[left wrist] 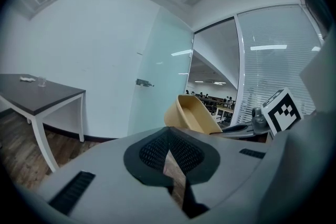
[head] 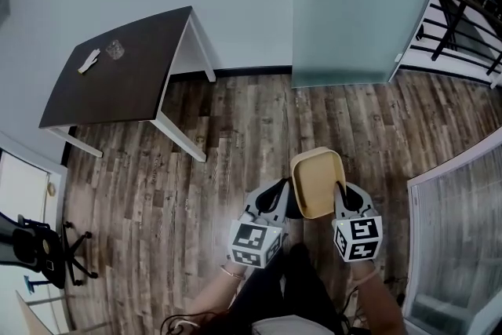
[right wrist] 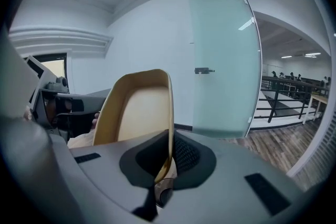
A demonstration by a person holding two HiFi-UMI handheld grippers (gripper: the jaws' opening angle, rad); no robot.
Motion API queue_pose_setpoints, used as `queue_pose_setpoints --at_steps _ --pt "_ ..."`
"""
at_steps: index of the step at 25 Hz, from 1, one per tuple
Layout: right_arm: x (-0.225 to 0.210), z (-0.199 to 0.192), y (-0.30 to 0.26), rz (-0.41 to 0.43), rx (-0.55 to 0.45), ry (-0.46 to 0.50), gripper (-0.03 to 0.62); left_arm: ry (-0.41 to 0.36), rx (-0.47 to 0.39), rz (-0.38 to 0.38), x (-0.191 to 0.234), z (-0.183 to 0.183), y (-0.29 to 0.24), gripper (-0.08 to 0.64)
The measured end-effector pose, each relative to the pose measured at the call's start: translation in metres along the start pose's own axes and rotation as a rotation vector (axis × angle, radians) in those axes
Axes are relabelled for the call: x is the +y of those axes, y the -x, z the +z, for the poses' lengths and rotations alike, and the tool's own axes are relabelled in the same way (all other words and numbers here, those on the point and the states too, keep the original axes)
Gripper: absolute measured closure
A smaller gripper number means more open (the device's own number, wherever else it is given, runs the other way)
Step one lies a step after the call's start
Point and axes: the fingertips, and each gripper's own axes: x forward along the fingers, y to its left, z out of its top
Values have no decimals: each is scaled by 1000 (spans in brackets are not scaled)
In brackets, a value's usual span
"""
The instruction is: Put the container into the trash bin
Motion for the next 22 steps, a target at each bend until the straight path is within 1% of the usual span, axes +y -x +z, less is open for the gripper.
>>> queue_pose_setpoints --at_steps 6,12,18,22 --pt "-12 -38 -46 13 68 28 584 30 -2 26 19 -30 -29 541" --pt "-22 -80 -90 13 135 43 583 67 24 48 47 -67 -54 541" --pt "-31 -129 -135 30 198 71 580 79 55 70 74 -112 -85 541" --pt "-33 -162 -166 40 235 89 577 80 78 71 90 -144 -104 541"
